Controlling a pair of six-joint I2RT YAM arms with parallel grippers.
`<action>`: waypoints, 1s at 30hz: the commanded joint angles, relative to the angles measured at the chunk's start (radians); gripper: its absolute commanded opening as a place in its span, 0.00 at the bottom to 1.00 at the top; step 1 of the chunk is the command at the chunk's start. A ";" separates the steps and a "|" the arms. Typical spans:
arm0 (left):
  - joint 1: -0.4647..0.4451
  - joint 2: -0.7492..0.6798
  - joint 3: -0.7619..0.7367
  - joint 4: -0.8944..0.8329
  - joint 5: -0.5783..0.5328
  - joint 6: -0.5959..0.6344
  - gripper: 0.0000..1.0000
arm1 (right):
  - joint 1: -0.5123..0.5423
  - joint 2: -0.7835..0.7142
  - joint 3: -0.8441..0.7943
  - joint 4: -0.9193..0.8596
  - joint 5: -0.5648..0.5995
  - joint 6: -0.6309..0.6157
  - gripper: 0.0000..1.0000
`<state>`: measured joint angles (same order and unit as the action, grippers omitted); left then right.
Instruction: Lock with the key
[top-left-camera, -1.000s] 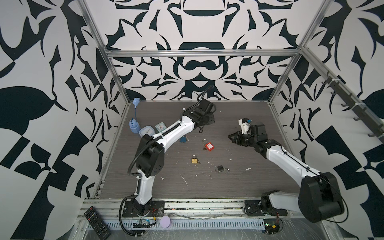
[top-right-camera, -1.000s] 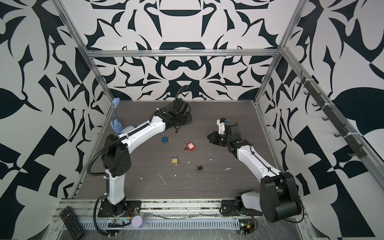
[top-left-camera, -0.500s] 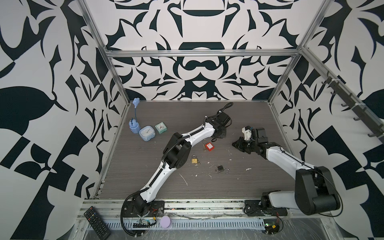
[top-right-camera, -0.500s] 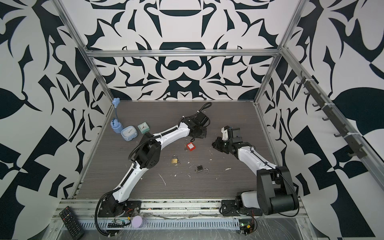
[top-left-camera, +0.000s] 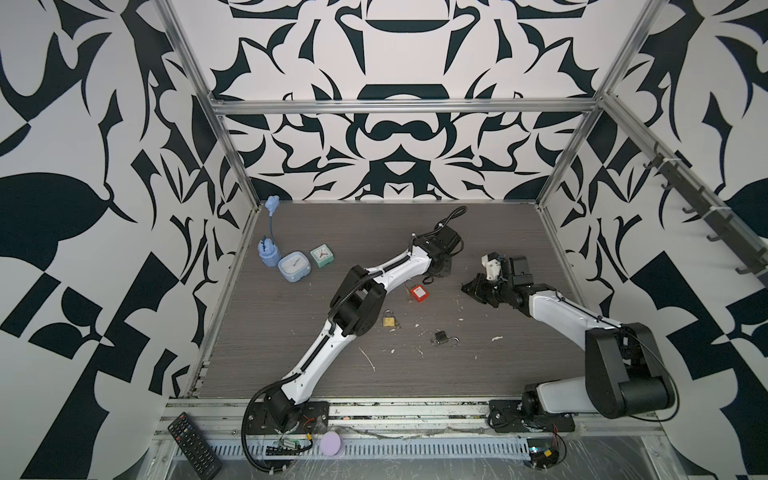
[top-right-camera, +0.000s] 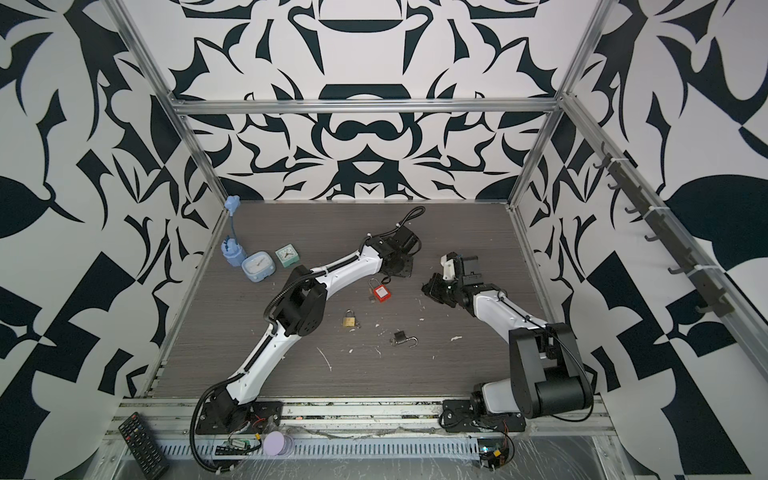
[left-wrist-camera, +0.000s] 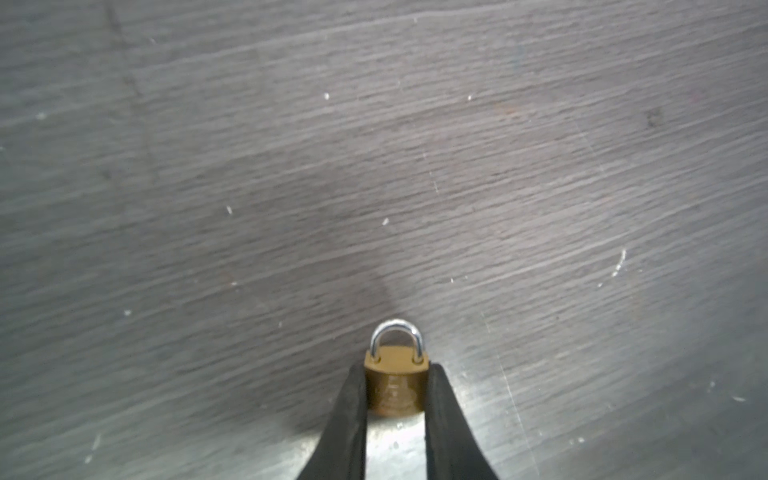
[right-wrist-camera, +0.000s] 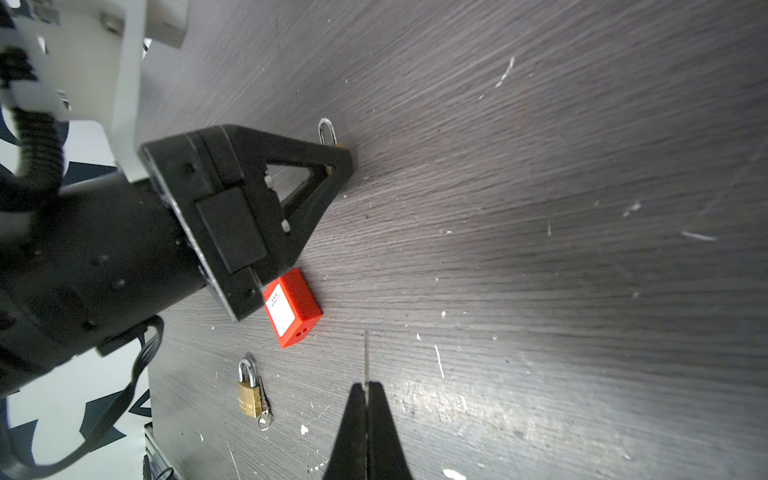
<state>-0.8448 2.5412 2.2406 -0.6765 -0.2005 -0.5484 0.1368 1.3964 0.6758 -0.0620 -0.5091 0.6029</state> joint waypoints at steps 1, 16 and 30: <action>0.006 0.044 0.044 -0.021 -0.036 0.028 0.00 | -0.003 -0.004 -0.002 0.032 -0.019 0.008 0.00; 0.010 -0.019 0.031 0.006 -0.085 0.059 0.58 | -0.003 0.026 0.004 0.052 -0.008 0.014 0.00; 0.056 -0.748 -0.650 0.444 -0.272 0.090 0.84 | -0.003 0.314 0.214 0.113 -0.042 0.061 0.00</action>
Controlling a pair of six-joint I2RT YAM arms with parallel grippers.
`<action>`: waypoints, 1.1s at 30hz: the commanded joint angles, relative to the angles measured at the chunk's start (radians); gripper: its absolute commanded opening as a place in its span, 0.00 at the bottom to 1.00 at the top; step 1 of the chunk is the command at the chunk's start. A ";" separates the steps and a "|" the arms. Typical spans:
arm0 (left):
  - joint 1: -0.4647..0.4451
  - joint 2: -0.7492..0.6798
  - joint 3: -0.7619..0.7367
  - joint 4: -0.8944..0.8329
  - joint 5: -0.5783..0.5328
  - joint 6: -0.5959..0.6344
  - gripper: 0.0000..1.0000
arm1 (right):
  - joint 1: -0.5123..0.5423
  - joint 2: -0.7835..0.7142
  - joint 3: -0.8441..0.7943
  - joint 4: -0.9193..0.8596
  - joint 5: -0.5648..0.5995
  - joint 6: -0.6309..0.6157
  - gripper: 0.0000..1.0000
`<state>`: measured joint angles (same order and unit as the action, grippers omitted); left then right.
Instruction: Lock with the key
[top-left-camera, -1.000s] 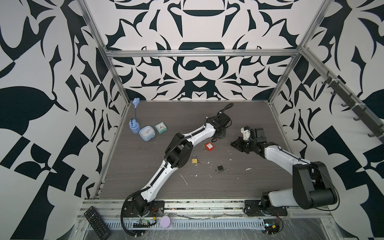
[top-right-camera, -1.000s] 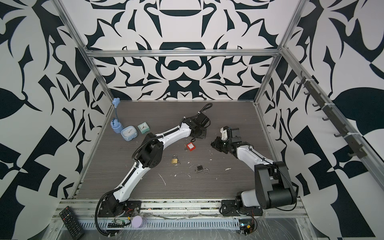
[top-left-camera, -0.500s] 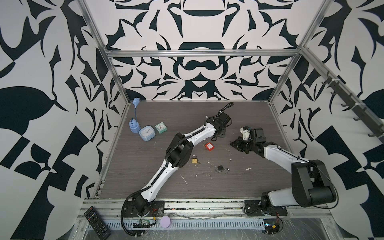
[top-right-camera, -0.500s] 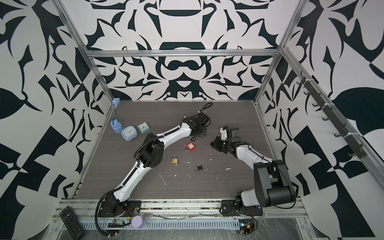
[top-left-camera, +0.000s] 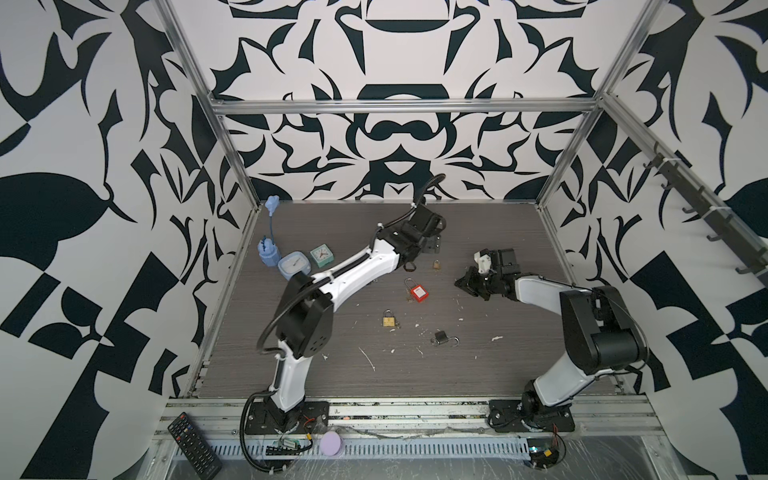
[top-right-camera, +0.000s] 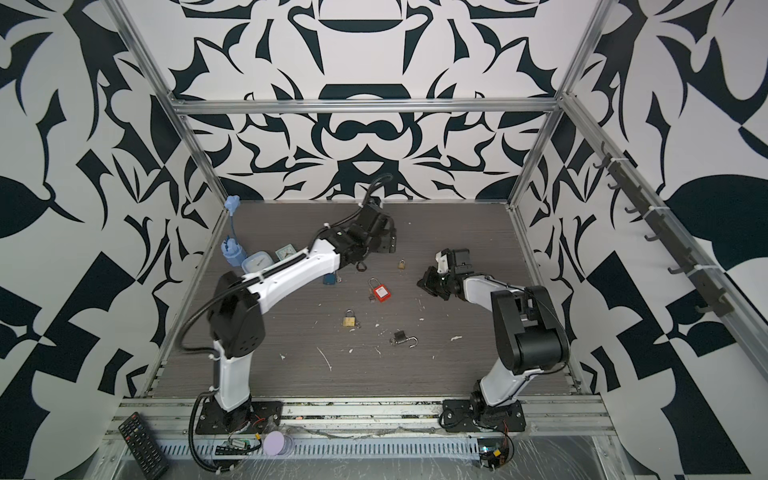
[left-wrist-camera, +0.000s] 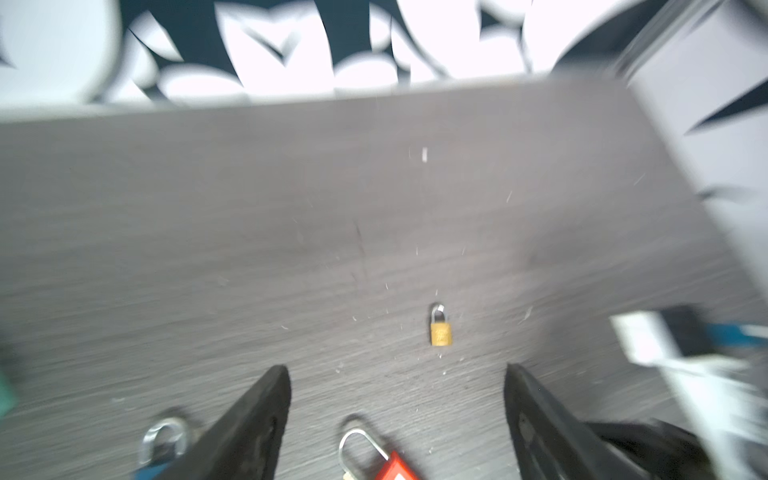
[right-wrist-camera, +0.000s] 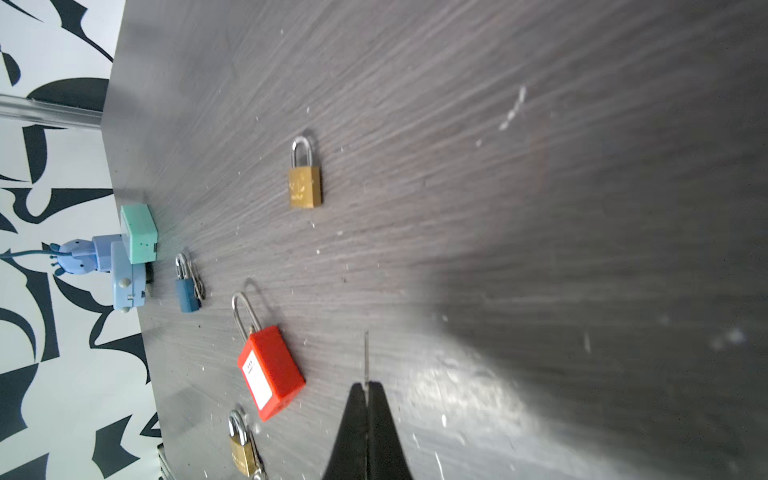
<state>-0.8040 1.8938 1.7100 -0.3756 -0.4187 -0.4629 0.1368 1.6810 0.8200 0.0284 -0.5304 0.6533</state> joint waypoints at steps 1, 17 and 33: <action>0.018 -0.152 -0.183 0.167 -0.055 0.001 0.84 | -0.003 0.053 0.096 0.013 -0.021 0.008 0.00; 0.062 -0.465 -0.626 0.215 -0.052 -0.041 0.84 | 0.016 0.319 0.395 -0.126 -0.008 -0.040 0.00; 0.098 -0.441 -0.616 0.199 -0.025 -0.042 0.84 | 0.060 0.363 0.471 -0.194 0.032 -0.089 0.06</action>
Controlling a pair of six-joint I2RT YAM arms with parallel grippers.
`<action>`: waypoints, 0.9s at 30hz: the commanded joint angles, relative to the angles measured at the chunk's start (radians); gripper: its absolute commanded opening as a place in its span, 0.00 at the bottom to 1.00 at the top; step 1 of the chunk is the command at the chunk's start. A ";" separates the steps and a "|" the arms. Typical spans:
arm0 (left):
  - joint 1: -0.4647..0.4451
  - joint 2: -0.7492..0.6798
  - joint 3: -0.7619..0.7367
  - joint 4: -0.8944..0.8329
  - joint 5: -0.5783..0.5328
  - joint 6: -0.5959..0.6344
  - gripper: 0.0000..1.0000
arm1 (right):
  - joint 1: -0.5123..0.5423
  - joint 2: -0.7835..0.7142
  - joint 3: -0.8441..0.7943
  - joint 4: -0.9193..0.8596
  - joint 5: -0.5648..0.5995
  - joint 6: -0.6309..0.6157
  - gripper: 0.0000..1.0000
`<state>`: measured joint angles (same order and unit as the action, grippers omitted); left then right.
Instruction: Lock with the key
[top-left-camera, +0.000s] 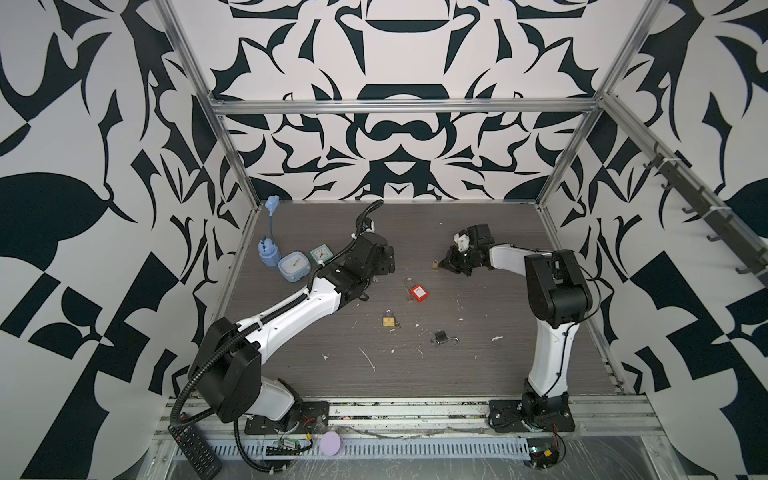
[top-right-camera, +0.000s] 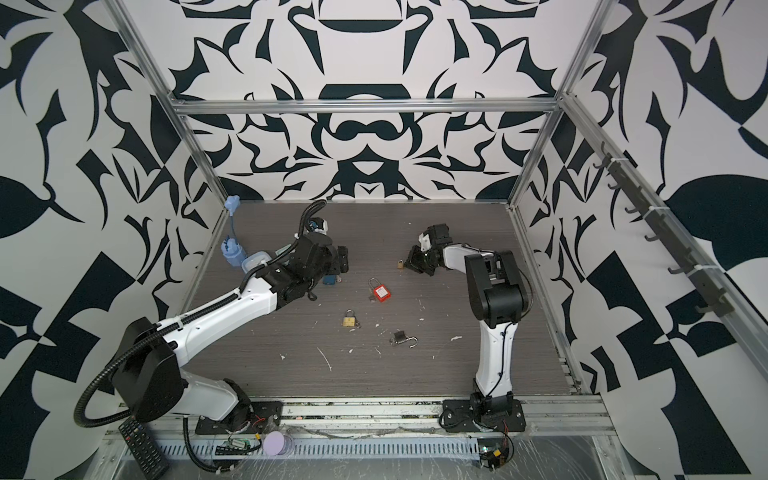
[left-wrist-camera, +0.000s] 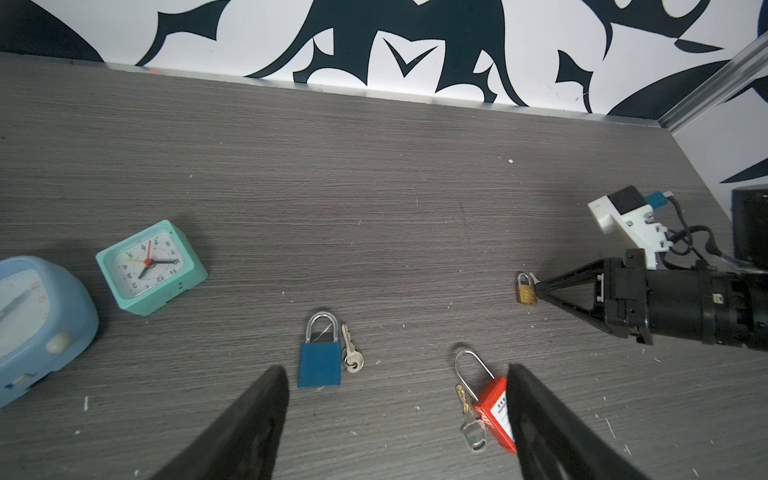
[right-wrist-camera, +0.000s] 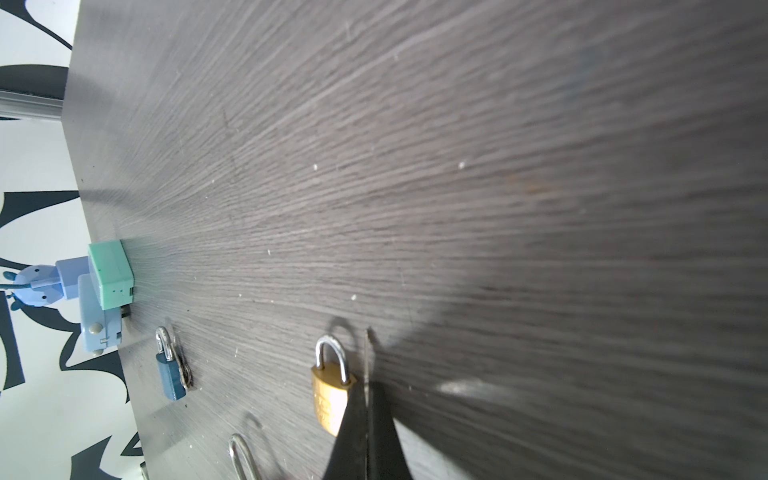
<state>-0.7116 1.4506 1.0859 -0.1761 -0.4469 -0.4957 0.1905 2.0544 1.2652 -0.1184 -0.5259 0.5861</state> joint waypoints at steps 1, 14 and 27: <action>0.006 0.002 0.008 -0.003 0.004 -0.010 0.84 | 0.006 -0.011 0.025 -0.048 0.030 -0.022 0.08; 0.006 -0.006 0.016 -0.026 0.001 -0.021 0.84 | 0.006 -0.027 0.069 -0.073 0.062 -0.031 0.22; 0.006 -0.069 0.006 -0.042 -0.028 0.046 0.99 | 0.011 -0.205 0.054 -0.125 0.143 -0.079 0.49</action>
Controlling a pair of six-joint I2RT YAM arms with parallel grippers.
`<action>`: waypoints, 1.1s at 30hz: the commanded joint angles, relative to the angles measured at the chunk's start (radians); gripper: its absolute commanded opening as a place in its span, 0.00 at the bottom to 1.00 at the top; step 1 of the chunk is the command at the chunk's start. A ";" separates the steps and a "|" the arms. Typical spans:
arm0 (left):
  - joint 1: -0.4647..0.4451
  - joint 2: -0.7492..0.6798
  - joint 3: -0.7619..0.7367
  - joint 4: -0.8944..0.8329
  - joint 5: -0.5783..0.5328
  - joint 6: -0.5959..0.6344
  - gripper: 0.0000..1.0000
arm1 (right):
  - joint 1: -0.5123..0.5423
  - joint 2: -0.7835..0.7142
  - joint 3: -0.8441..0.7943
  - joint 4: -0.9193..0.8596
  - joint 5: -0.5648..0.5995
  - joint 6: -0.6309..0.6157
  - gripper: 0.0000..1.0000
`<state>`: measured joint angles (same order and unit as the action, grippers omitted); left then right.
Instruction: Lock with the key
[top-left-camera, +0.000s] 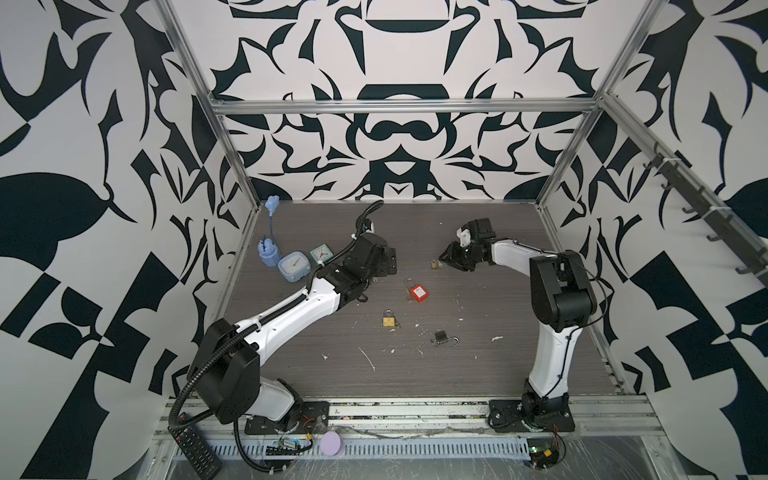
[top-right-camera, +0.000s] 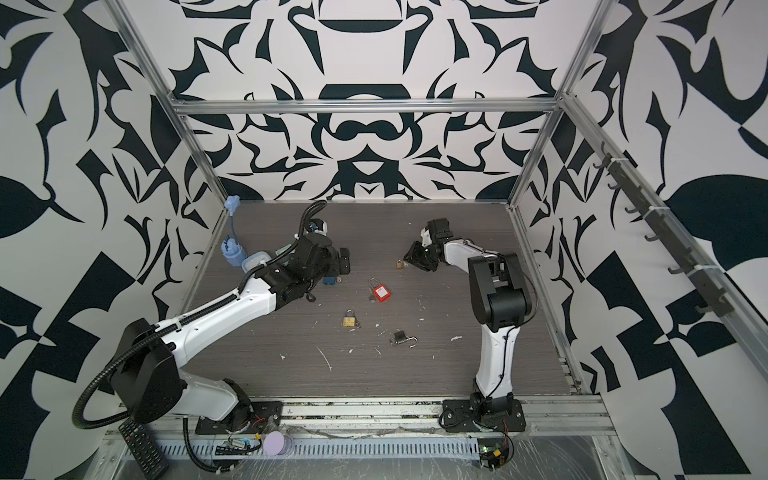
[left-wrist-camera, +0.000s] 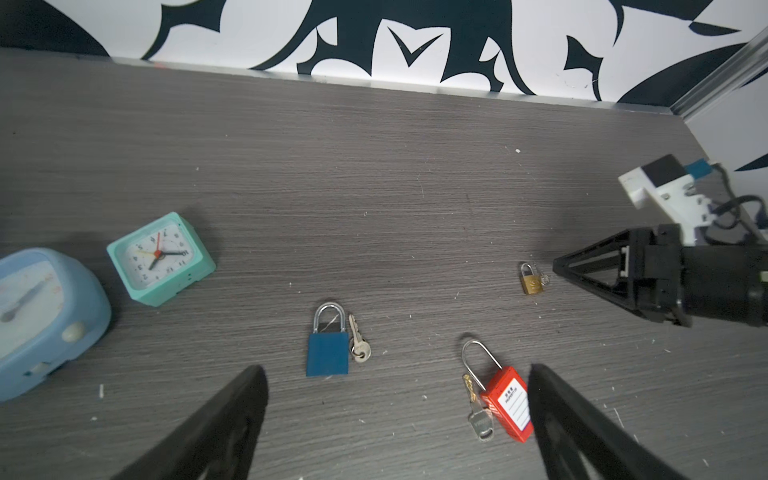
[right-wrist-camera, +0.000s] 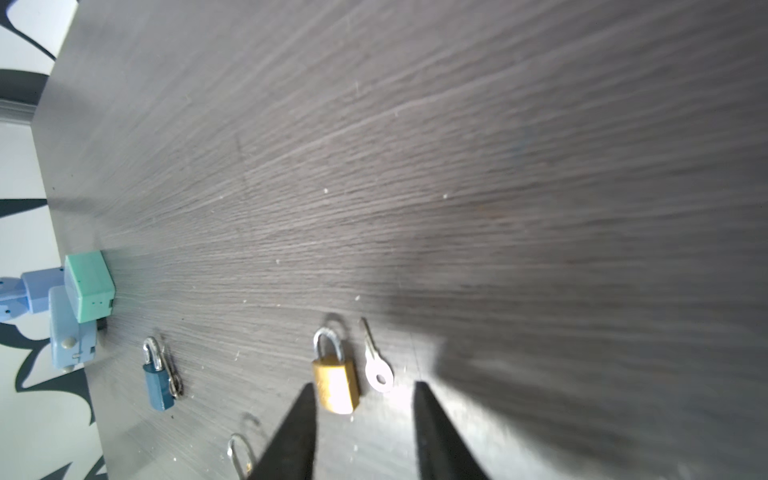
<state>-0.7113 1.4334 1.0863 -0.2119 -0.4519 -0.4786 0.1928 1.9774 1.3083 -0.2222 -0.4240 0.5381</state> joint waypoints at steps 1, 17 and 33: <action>0.006 -0.070 -0.002 -0.007 -0.023 0.032 0.99 | 0.011 -0.171 0.003 -0.040 0.052 -0.048 0.55; -0.288 -0.391 -0.154 -0.120 0.267 0.378 0.94 | 0.021 -1.028 -0.458 -0.233 0.051 -0.085 0.99; -0.514 0.052 -0.121 -0.091 0.334 0.572 0.90 | 0.076 -1.468 -0.717 -0.444 -0.176 -0.047 1.00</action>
<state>-1.2236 1.4509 0.9348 -0.3294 -0.1658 0.0574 0.2478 0.5179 0.6064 -0.6167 -0.5358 0.4934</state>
